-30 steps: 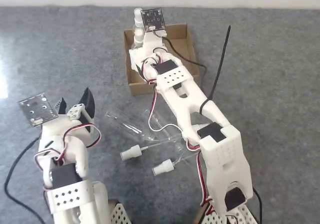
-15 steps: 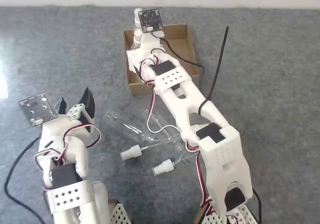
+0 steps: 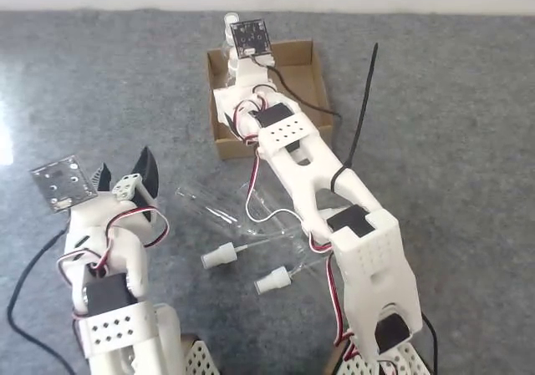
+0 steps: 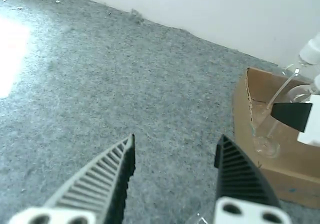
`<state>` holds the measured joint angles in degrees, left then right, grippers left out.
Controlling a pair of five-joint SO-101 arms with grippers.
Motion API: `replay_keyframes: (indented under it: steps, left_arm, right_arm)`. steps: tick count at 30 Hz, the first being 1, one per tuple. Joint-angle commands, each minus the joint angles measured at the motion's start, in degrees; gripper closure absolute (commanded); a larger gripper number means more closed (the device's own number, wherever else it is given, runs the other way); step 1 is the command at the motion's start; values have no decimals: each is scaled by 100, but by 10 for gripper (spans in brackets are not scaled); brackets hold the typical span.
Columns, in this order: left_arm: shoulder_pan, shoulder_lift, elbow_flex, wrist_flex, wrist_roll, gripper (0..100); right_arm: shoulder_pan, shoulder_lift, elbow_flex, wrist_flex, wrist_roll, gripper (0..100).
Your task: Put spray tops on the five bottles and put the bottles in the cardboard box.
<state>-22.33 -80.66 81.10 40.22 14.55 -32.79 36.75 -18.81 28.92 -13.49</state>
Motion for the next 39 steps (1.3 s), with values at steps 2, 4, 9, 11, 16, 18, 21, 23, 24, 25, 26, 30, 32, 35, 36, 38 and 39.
replay_keyframes:
  steps: [2, 4, 9, 11, 16, 18, 21, 23, 24, 25, 26, 30, 32, 35, 36, 38, 39]
  left_arm:
    - [44, 18, -40, -158, 26, 761]
    - [44, 18, -40, -158, 26, 761]
    - [44, 18, -40, -158, 26, 761]
    - [44, 18, -40, -158, 26, 761]
    - [44, 18, -40, -158, 26, 761]
    - [44, 18, -40, -158, 26, 761]
    - [44, 18, -40, -158, 26, 761]
    - [44, 18, -40, -158, 26, 761]
    - [44, 18, -40, -158, 26, 761]
    - [44, 18, -40, -158, 26, 761]
    - [44, 18, -40, -158, 26, 761]
    - [35, 18, -40, -158, 26, 761]
    - [35, 18, -40, -158, 26, 761]
    - [18, 18, -40, -158, 26, 761]
    - [18, 18, -40, -158, 26, 761]
    - [18, 18, -40, -202, 26, 761]
    - [9, 18, -4, -273, 26, 761]
  right_arm:
    - [-48, -356, -220, 48, 123, 782]
    - [-40, -374, -264, 233, 123, 782]
    - [-66, -374, -422, 576, 123, 782]
    - [-66, -374, -457, 602, 123, 782]
    - [-31, -418, -475, 620, 123, 782]
    - [-40, -541, -466, 831, 123, 782]
    - [-75, -787, -466, 1226, 123, 782]
    - [-75, -901, -457, 1385, 123, 782]
    - [-75, -936, -448, 1429, 123, 782]
    - [-75, -963, -448, 1490, 123, 782]
    - [-66, -998, -448, 1552, 123, 782]
    - [-66, -1156, -448, 1851, 123, 782]
    - [-66, -1279, -448, 2053, 123, 782]
    - [-40, -1543, -448, 2404, 123, 782]
    - [-40, -1640, -448, 2527, 123, 782]
    - [-40, -1842, -448, 2809, 123, 783]
    - [-40, -1938, -448, 2958, 123, 783]
